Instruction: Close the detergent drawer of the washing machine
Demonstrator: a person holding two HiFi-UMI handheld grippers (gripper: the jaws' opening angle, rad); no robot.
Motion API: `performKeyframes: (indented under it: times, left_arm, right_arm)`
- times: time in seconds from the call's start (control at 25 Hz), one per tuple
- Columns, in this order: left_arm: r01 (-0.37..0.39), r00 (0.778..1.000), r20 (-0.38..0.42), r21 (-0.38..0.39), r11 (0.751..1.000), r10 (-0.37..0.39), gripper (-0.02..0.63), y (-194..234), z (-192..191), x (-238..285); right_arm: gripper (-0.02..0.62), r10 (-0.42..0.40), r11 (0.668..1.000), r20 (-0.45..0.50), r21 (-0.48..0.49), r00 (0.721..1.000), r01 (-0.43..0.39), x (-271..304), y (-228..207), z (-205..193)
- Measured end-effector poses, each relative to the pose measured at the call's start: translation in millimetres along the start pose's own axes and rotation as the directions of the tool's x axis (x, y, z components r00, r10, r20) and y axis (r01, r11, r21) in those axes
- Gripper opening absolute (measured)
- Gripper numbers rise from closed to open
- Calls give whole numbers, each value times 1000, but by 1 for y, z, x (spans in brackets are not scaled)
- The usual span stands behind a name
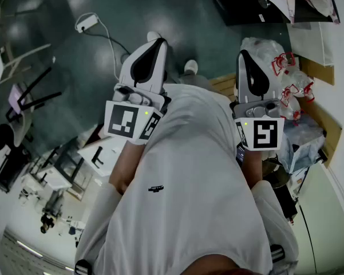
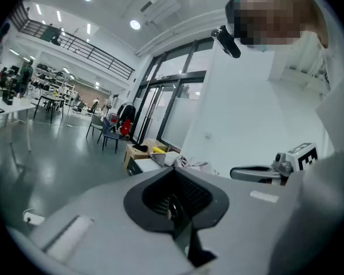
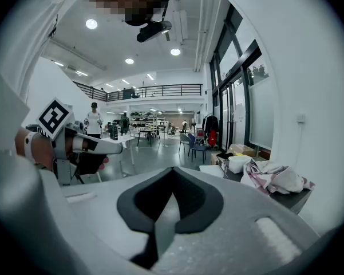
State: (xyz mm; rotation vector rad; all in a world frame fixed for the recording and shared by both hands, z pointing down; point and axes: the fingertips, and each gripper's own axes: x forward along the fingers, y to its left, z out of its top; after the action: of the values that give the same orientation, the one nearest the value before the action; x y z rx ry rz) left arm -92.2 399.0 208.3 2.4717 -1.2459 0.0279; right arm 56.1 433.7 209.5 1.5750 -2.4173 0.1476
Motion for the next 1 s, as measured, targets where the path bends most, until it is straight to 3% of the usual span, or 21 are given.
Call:
performKeyframes:
  times: [0.24,0.44,0.64,1.0]
  left_arm:
    - [27,999,15,45,999,-28,12,-50,6,-21]
    - [60,998,23,80,995,-62,12,-56,22,-21]
    - [71,997,27,84,994,-73,14,-42,31,-30]
    - [74,995,55,84,994,-78,14,30,59,-48]
  right_arm:
    - [-9,26,1000,13,-16,1000,-26,-35,3,10]
    - [-9,12,1000,56,-11,998,-12,-36,5,28]
    - [-8,75,997,88,3,993,-75,-26,32,39]
    - [-8,11,999,80,40,997,-14,24,64,59]
